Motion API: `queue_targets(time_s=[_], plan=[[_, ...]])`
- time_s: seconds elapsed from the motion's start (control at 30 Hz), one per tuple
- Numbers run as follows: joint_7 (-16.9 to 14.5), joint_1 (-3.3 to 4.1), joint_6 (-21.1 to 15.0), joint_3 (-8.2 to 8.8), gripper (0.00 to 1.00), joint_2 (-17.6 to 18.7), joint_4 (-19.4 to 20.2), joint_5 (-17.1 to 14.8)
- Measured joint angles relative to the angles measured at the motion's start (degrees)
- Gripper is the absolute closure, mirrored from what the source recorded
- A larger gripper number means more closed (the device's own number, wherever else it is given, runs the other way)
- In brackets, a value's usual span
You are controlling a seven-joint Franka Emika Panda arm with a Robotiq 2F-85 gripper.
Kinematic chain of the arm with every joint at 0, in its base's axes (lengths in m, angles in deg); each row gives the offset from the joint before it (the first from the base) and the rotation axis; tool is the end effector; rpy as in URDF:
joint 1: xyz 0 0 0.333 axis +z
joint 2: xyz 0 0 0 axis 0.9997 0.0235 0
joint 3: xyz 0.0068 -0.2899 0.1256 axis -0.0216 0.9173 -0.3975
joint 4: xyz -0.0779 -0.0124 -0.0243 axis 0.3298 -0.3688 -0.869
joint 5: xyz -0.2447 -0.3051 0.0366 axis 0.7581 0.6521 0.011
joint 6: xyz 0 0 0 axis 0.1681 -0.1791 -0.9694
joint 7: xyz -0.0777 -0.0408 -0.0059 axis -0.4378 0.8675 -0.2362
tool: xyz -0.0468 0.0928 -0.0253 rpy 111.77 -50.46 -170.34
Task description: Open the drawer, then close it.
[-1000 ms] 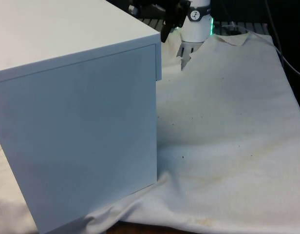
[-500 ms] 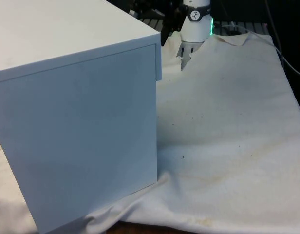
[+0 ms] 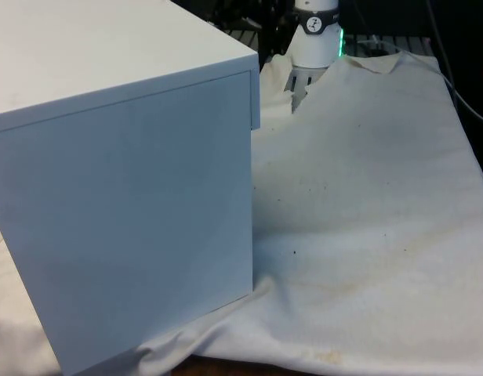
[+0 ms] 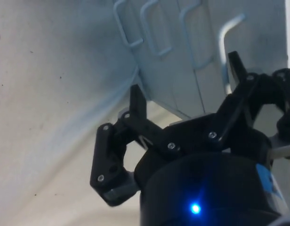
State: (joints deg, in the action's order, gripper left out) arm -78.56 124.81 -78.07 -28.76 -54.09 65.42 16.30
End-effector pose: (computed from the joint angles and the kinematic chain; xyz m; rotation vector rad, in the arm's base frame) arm 0.6031 -0.0342 0.3853 2.3680 0.9666 0.3543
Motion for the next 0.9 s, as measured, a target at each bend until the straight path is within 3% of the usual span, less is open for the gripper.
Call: queue_targets(time_s=[0.07,0.1,0.17,0.2,0.43,0.47,0.5,0.57,0.9], plan=[[0.00,0.00,0.00,0.00,0.23,0.00,0.00,0.00],[0.06,0.00,-0.06,0.00,0.23,0.11,-0.06,0.00],[0.17,0.00,-0.29,0.11,0.33,0.17,-0.29,0.17],[0.23,0.00,-0.34,0.34,0.45,0.23,-0.52,0.29],[0.34,0.06,-0.46,0.40,0.79,0.40,-0.74,0.34],[0.40,0.06,-0.52,0.46,0.79,0.40,-0.74,0.34],[0.40,0.06,-0.52,0.46,0.88,0.40,-0.86,0.46],[0.57,0.06,-0.52,0.57,0.97,0.40,-1.03,0.63],[1.43,0.57,1.95,-0.29,1.00,-3.90,0.92,0.63]])
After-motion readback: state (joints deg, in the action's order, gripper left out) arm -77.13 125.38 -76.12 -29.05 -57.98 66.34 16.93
